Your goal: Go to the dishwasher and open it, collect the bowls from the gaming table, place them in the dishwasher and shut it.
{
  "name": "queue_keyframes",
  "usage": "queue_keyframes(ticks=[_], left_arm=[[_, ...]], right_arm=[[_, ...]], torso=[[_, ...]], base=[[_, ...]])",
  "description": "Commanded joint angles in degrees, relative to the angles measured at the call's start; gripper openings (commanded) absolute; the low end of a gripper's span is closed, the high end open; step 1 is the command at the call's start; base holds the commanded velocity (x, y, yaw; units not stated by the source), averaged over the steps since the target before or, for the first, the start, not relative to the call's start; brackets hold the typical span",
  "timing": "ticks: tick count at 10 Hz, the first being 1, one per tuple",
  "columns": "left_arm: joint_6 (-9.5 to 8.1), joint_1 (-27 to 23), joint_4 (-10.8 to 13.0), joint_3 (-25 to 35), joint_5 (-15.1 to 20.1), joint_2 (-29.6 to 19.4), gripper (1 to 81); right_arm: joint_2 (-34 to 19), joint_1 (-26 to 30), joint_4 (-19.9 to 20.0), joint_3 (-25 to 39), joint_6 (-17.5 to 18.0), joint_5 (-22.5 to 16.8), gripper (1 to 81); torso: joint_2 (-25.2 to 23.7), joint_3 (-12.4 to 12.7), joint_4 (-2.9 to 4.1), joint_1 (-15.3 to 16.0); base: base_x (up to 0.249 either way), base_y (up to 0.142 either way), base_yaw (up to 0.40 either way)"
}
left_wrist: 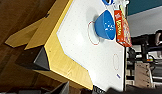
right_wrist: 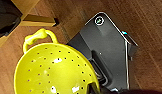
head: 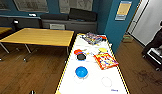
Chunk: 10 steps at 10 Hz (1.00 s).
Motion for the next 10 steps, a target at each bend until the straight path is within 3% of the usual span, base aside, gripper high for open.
queue_keyframes(ticks=[1, 3, 6, 8, 9, 10], left_arm=[[-0.22, -12.5, -2.6, -8.2, 16.4, 4.6, 81.1], [-1.1, -16.8, -2.6, -11.9, 20.3, 8.1, 81.1], [-6.09, -23.5, -2.1, -18.0, 24.8, 14.2, 81.1], [-12.87, -27.4, -2.4, -19.9, 24.6, 13.5, 81.1], [-17.59, -27.8, -2.3, -21.7, 23.9, 13.2, 81.1], [-19.64, -28.4, -2.2, -24.9, 23.7, 13.8, 81.1]], right_arm=[[-2.7, 2.5, -1.0, 1.3, -0.1, -3.3, 1.0], [-2.4, 2.9, -0.9, 1.3, -0.1, -3.4, 1.0], [-2.3, 4.1, -0.8, 2.1, -0.1, -3.7, 1.0], [-2.0, 4.4, -0.8, 2.1, 0.0, -3.7, 1.0], [-1.7, 4.7, -0.7, 1.9, 0.0, -3.8, 1.0], [-1.2, 5.0, -0.7, 1.4, 0.0, -4.1, 1.0]], torso=[[0.0, 0.0, 0.0, 0.0], [0.0, 0.0, 0.0, 0.0], [0.0, 0.0, 0.0, 0.0], [0.0, 0.0, 0.0, 0.0], [0.0, 0.0, 0.0, 0.0], [0.0, 0.0, 0.0, 0.0]], base=[[0.0, 0.0, 0.0], [0.0, 0.0, 0.0], [0.0, 0.0, 0.0], [0.0, 0.0, 0.0], [0.0, 0.0, 0.0], [0.0, 0.0, 0.0]])
